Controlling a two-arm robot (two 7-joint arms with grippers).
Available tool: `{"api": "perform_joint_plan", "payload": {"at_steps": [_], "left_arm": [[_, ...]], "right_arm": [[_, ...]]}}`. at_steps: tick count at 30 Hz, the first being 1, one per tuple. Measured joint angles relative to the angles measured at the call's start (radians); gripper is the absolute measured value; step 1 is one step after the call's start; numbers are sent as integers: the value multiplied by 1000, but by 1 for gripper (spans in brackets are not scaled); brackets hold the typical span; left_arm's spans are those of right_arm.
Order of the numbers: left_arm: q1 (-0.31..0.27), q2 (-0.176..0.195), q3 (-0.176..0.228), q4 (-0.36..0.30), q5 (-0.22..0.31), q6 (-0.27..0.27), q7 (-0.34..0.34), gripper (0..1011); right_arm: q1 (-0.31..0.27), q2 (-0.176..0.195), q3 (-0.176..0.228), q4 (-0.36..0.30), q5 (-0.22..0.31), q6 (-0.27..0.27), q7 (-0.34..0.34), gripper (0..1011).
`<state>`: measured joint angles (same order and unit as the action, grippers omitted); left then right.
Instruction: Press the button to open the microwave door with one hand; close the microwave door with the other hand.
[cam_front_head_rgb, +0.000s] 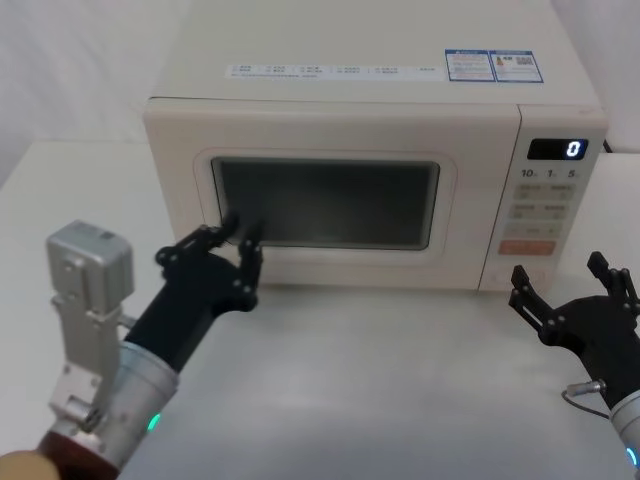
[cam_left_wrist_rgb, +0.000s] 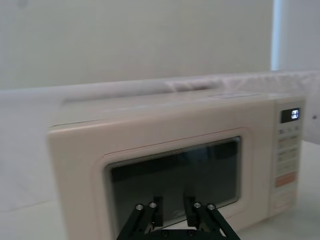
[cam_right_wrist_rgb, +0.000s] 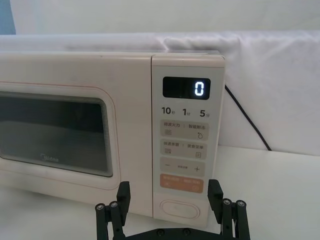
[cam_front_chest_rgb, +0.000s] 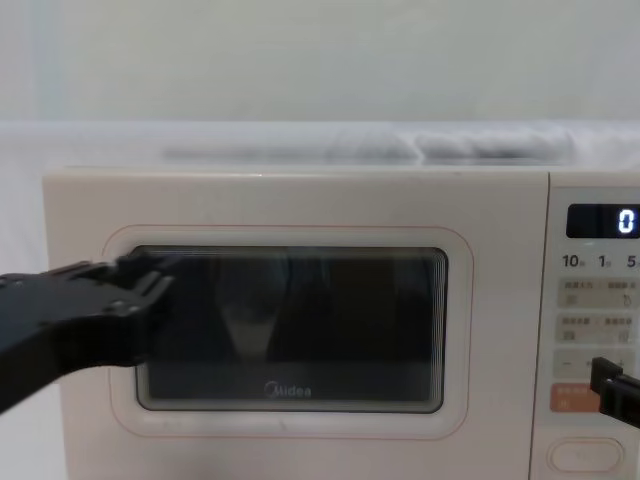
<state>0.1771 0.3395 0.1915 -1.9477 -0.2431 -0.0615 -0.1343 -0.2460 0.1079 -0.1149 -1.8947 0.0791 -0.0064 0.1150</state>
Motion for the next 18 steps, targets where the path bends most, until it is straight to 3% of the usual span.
{"api": "perform_joint_plan", "payload": {"at_steps": [9, 10, 12, 13, 18], "left_arm": [[73, -7, -76, -20, 22, -2, 27, 484], [80, -8, -86, -15, 26, -6, 27, 555], [83, -9, -90, -12, 27, -8, 27, 572], [86, -13, -99, -1, 29, -13, 27, 655], [82, -28, -130, 36, 39, -28, 33, 810]], "right_arm": [[0, 0, 0, 0, 0, 0, 0, 1002], [0, 0, 0, 0, 0, 0, 0, 1002], [0, 0, 0, 0, 0, 0, 0, 1002], [0, 0, 0, 0, 0, 0, 0, 1002], [0, 0, 0, 0, 0, 0, 0, 1002]]}}
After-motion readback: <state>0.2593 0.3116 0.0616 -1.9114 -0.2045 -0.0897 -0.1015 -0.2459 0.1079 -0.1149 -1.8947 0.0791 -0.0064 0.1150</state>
